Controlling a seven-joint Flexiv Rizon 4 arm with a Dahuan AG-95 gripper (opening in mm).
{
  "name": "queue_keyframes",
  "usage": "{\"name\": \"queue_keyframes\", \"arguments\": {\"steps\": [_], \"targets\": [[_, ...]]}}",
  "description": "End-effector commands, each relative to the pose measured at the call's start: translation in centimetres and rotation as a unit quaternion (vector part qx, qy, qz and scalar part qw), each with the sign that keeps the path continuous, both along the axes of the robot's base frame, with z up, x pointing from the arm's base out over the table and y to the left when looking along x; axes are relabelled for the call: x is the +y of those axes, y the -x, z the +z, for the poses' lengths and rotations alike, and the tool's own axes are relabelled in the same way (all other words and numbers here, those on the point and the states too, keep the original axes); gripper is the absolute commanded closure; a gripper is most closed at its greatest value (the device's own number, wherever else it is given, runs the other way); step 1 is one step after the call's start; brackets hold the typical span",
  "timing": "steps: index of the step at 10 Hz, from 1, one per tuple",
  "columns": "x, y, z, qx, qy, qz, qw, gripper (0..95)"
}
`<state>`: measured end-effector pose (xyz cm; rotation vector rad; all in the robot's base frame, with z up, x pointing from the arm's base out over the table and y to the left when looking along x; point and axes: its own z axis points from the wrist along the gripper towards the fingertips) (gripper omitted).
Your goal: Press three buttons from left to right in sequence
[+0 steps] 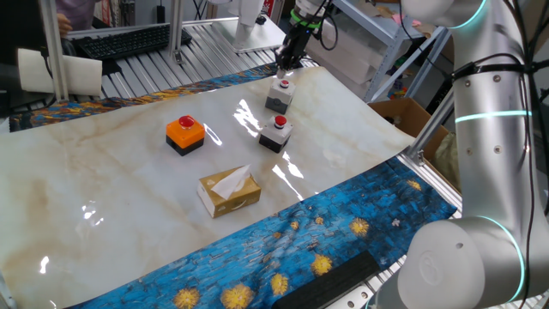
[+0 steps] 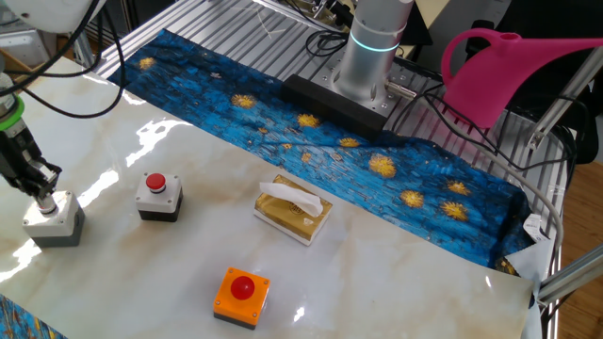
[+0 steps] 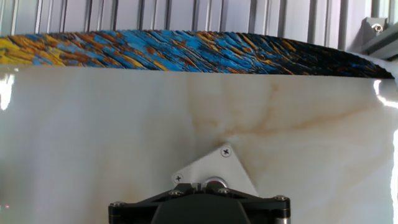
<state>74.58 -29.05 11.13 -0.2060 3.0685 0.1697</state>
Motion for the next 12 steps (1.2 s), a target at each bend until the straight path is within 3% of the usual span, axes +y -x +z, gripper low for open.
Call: {"name": "queue_keyframes", "arguments": {"steps": [1, 4, 12], "targets": [[-0.5, 0.2, -0.4, -0.004, 0.001, 0.010, 0.9999, 95.0], [-0.5, 0.2, -1.3, -0.009, 0.002, 0.017, 0.9998, 95.0], [-1.1, 0.5, -1.8, -0.020, 0.003, 0.033, 0.9993, 95.0]]}}
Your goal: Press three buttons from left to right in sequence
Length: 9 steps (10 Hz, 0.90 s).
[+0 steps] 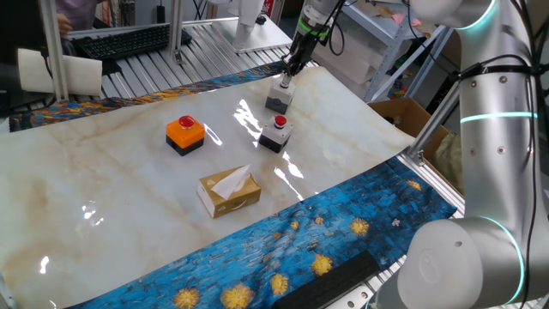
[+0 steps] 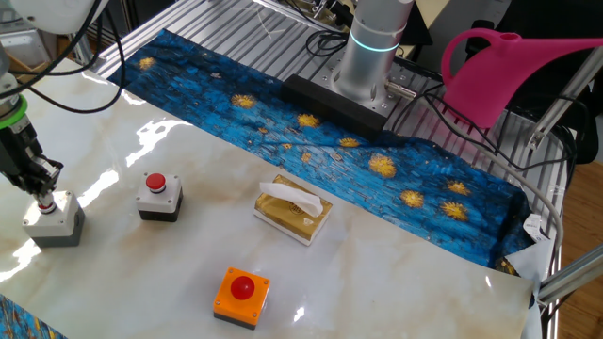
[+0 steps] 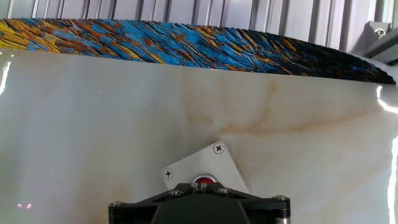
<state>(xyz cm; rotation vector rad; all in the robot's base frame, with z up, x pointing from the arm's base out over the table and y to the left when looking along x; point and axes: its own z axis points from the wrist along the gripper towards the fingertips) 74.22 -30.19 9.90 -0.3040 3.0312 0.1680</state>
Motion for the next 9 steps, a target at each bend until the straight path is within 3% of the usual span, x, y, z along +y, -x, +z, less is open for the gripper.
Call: {"name": "queue_keyframes", "arguments": {"steps": [1, 4, 7, 8, 9], "targets": [[0.0, 0.1, -0.6, -0.005, 0.002, 0.000, 1.0000, 95.0], [0.2, 0.1, -0.6, -0.012, 0.003, -0.001, 0.9999, 95.0], [0.4, 0.0, -1.2, -0.010, 0.008, 0.004, 0.9999, 95.0], [0.8, -0.2, -1.3, -0.008, 0.017, 0.003, 0.9998, 95.0], [1.1, -0.3, -1.7, -0.013, 0.014, 0.001, 0.9998, 95.0]]}}
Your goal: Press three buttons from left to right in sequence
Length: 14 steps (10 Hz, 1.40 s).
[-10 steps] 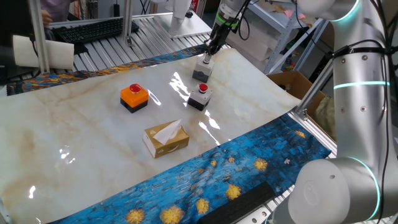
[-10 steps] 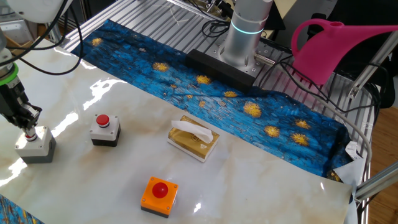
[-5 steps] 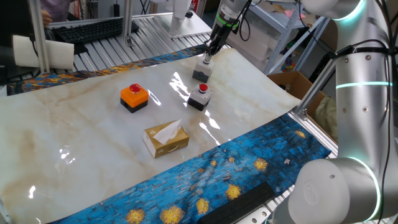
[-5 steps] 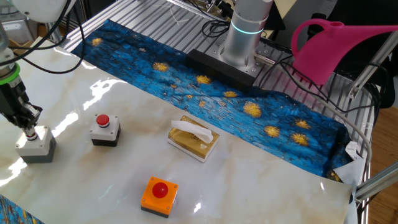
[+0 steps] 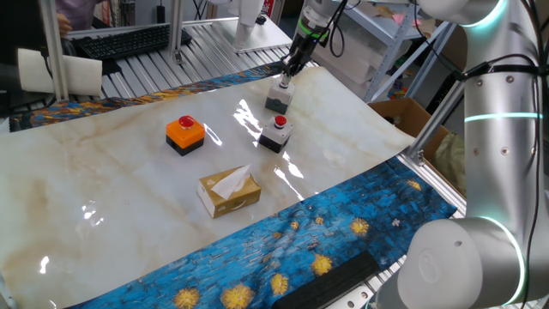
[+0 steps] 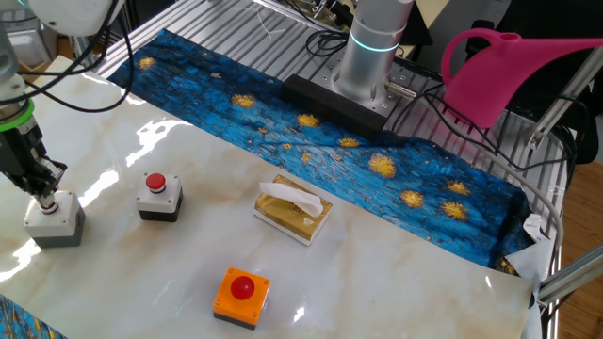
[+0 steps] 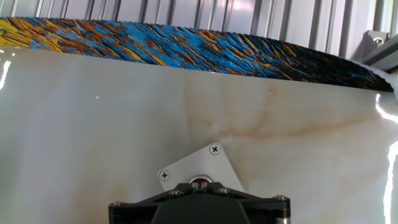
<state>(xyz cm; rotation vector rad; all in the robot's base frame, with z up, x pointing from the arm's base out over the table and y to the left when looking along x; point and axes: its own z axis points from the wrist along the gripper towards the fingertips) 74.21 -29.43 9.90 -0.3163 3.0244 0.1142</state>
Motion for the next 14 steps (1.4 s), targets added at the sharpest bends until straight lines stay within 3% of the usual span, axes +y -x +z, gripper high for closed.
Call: {"name": "queue_keyframes", "arguments": {"steps": [1, 3, 10, 12, 14], "targets": [[0.4, -0.3, -2.1, -0.018, -0.003, -0.004, 0.9998, 95.0], [0.5, -0.4, -2.6, -0.018, -0.004, -0.005, 0.9998, 95.0], [0.4, -0.4, -1.8, -0.013, -0.008, -0.005, 0.9999, 95.0], [0.4, -0.3, -0.8, -0.013, 0.000, 0.004, 0.9999, 95.0], [0.4, -0.3, -1.0, -0.018, 0.001, 0.001, 0.9998, 95.0]]}}
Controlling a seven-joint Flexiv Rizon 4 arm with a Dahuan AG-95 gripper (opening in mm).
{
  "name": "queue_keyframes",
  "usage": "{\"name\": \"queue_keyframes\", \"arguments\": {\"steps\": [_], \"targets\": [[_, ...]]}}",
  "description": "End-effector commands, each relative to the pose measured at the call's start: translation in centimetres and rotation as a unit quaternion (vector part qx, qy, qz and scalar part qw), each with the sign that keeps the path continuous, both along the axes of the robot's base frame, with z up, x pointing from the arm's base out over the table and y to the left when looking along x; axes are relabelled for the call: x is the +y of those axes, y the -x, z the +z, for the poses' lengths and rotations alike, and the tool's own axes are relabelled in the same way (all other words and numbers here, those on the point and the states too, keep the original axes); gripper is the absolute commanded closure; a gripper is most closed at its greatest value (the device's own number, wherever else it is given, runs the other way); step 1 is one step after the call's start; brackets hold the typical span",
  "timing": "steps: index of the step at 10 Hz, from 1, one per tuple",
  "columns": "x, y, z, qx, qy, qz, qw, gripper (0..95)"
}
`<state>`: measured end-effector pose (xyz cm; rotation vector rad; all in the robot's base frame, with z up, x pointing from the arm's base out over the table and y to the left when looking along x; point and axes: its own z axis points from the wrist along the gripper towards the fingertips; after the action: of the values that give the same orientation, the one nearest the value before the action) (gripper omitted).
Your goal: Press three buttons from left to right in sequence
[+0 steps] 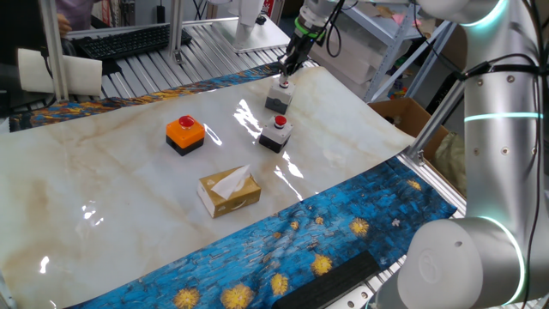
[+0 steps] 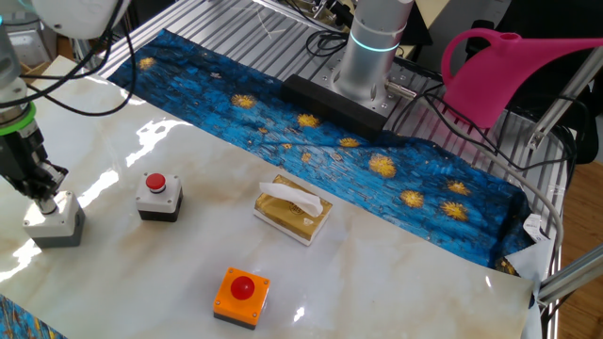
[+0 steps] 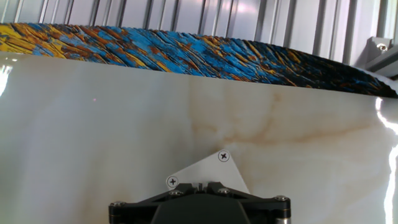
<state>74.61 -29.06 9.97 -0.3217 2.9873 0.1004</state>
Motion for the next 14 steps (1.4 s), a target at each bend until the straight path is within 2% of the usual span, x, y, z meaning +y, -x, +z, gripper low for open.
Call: {"name": "queue_keyframes", "arguments": {"steps": [1, 2, 4, 5, 6, 14], "targets": [[-0.2, 0.1, -1.0, 0.001, 0.001, 0.000, 1.0000, 95.0], [-0.7, 0.3, -0.9, 0.000, 0.002, 0.006, 1.0000, 95.0], [-0.8, 0.4, -0.6, 0.001, 0.007, 0.011, 0.9999, 95.0], [-0.8, 0.4, 0.3, 0.006, 0.013, 0.011, 0.9998, 95.0], [-0.7, 0.4, 0.7, 0.006, 0.015, 0.010, 0.9998, 95.0], [-0.5, 0.3, 0.7, 0.007, 0.014, 0.002, 0.9999, 95.0]]}}
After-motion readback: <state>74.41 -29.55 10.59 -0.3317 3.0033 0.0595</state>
